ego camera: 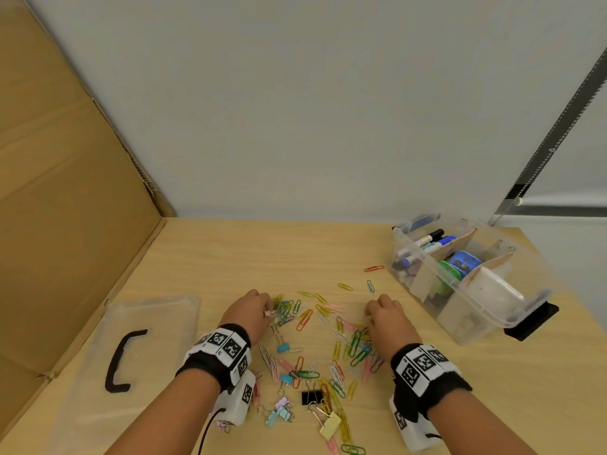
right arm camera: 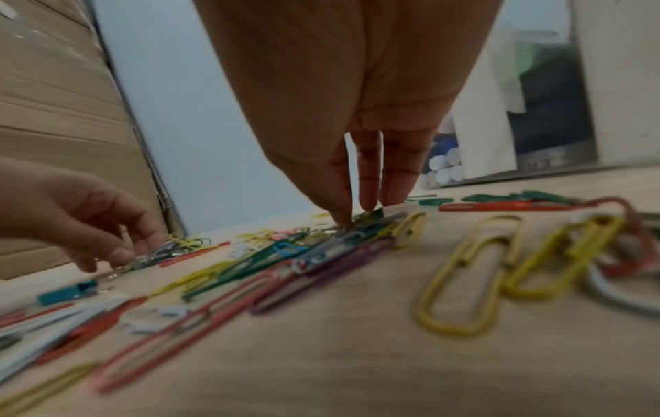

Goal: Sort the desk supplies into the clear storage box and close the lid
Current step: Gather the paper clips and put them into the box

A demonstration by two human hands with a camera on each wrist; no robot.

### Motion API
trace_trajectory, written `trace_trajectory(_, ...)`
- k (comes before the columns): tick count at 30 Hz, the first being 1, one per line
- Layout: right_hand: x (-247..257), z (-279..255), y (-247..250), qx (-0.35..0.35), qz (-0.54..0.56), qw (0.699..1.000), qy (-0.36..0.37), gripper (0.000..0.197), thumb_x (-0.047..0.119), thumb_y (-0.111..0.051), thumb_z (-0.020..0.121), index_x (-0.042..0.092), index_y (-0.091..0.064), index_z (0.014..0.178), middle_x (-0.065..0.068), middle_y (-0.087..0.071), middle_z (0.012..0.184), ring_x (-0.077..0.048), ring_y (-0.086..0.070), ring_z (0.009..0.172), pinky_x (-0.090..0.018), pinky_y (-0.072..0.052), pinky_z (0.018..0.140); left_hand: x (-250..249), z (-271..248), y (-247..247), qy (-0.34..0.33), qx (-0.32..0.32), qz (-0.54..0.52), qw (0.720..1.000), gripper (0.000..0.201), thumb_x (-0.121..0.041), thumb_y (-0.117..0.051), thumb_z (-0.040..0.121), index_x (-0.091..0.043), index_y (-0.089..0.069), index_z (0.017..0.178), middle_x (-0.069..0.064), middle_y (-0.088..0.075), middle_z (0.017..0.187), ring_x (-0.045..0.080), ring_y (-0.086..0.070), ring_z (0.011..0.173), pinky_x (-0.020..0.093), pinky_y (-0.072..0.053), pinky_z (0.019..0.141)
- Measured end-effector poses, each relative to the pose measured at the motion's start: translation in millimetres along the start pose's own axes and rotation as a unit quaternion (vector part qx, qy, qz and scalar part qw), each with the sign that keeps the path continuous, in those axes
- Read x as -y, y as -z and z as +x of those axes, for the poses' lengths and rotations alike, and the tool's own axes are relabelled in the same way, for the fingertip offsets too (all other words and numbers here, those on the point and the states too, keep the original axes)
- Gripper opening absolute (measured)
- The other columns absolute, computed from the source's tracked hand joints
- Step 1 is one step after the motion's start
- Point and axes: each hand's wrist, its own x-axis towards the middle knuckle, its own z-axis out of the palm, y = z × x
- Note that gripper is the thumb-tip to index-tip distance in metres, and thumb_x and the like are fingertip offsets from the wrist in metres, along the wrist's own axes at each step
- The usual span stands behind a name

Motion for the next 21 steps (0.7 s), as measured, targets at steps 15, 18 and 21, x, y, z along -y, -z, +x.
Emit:
trace_trajectory(15, -23.6, -4.2, 0.4, -0.038, 0.134, 0.988, -0.063, 0.018, 0.006, -0.057, 0.085, 0.016, -0.062, 0.099, 0.0, -0.05, 0.094, -0.019, -0.053, 0.091, -0.025, -0.04, 0.078, 14.8, -3.1, 11.8, 0.015, -0.017, -0.13, 0.991, 0.01, -0.021, -0.055, 0.089, -0.02, -0.053, 0.08, 0.005, -0.062, 0.095, 0.021, -0.06, 0.085, 0.031, -0.048, 0.075)
trace_trajectory(18, -28.8, -3.1, 3.4, -0.022, 0.146, 0.988, -0.054, 0.015, 0.006, -0.054, 0.089, 0.012, -0.065, 0.096, -0.001, -0.048, 0.097, -0.015, -0.049, 0.085, -0.02, -0.034, 0.077, 16.9, -6.6, 15.6, 0.016, -0.003, -0.189, 0.982, 0.009, -0.02, -0.052, 0.091, -0.02, -0.05, 0.083, 0.005, -0.064, 0.091, 0.023, -0.066, 0.084, 0.038, -0.051, 0.077)
trace_trajectory(21, -32.7, -3.0, 6.1, 0.01, 0.115, 0.993, -0.028, 0.024, -0.001, -0.053, 0.085, 0.013, -0.064, 0.101, 0.0, -0.046, 0.099, -0.013, -0.047, 0.085, -0.019, -0.034, 0.076, 10.4, -8.2, 14.3, 0.004, 0.017, -0.209, 0.978, 0.004, -0.012, -0.046, 0.091, -0.015, -0.049, 0.092, 0.0, -0.057, 0.083, 0.024, -0.062, 0.081, 0.036, -0.051, 0.073)
